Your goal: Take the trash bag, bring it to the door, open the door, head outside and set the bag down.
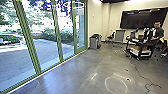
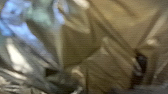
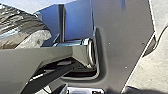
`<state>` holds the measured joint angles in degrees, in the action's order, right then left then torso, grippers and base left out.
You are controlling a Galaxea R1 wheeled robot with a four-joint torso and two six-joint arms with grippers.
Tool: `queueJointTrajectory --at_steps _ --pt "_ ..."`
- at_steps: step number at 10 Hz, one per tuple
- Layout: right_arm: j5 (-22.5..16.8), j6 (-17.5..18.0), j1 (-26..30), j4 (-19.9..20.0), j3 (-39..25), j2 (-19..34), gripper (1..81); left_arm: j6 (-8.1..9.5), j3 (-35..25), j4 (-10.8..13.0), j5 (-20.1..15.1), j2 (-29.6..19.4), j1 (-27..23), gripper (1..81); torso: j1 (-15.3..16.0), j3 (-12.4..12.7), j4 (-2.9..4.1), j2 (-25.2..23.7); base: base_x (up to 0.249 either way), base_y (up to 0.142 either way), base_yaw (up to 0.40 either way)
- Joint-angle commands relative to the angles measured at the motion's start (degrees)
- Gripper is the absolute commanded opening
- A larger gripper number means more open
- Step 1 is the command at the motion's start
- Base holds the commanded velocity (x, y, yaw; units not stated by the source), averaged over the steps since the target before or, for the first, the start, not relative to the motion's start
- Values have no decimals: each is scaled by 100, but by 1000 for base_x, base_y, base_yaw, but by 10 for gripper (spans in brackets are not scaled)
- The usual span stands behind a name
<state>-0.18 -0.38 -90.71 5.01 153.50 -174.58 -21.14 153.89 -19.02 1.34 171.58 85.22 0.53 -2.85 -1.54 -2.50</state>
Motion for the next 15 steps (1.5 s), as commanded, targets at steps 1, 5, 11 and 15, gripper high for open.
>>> queueJointTrajectory --at_steps 1,5,11,15 --pt "-333 -15 277 -26 -32 -44 811 -31 -8 30 -319 -27 -326 10 0 0 0 0 123 0 0" --pt "-333 -15 277 -18 -23 -53 811 -31 -8 21 -319 -27 -326 10 2 0 0 2 128 0 0" --pt "-333 -15 277 -18 -23 -53 811 -31 -8 30 -310 -27 -326 10 5 2 0 2 137 0 0" --pt "-333 -15 277 -18 -23 -53 811 -31 -8 30 -310 -27 -326 10 6 0 0 2 146 0 0"
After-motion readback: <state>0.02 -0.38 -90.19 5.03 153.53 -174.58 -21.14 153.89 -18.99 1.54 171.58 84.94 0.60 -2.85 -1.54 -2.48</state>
